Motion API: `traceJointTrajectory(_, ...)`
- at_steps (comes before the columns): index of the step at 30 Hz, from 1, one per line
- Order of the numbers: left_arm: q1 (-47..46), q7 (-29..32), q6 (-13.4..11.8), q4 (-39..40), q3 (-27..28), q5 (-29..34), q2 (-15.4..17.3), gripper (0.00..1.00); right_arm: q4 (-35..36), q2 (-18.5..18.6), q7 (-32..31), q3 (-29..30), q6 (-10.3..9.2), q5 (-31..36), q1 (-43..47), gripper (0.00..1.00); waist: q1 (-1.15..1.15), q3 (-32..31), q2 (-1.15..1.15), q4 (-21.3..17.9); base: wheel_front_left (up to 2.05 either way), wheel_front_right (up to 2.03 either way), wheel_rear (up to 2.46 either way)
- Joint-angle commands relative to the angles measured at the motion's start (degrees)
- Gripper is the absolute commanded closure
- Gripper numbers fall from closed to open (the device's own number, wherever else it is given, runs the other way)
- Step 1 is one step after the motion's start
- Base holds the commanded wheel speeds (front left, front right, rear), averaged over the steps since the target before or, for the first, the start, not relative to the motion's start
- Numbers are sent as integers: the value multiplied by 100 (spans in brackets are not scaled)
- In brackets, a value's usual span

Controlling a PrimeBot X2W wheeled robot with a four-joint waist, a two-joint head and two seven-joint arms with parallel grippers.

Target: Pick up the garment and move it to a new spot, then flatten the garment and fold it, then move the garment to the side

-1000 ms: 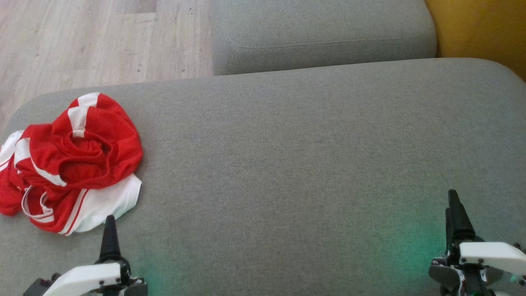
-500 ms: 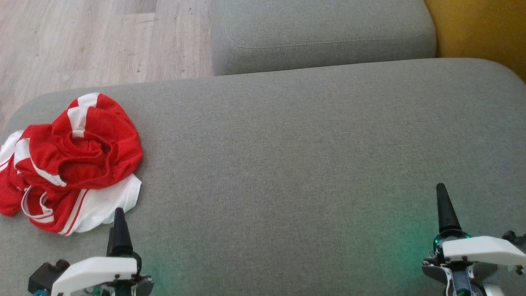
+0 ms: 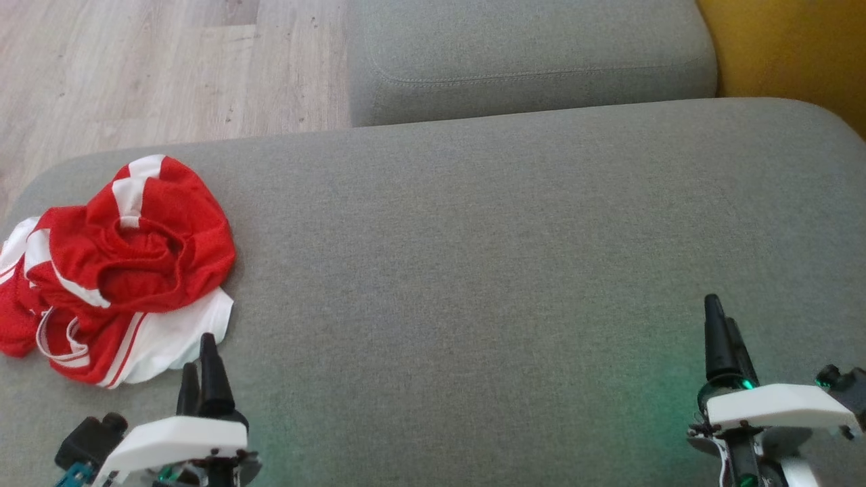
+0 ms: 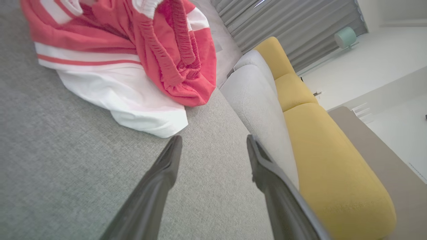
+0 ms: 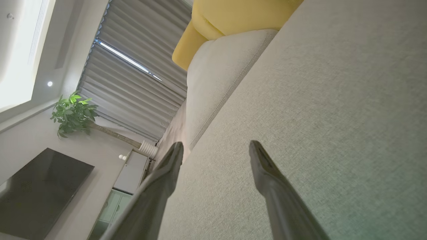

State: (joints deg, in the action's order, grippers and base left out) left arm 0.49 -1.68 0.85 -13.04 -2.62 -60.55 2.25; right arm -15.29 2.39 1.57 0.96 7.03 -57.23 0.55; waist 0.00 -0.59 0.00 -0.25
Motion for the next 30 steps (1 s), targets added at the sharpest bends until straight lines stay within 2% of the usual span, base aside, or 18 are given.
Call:
traceJointTrajectory(1, -132, -91, -70, 223, -8, 248, 42, 0, 248, 30, 107, -94, 20, 275, -204, 0, 0, -11, 0, 5, 0, 0, 0)
traceJointTrajectory(30, 2, -566, -300, 441, -392, 2132, 50, 0, 427, 37, 580, -385, 30, 2249, -79, 0, 0, -146, 0, 37, 0, 0, 0)
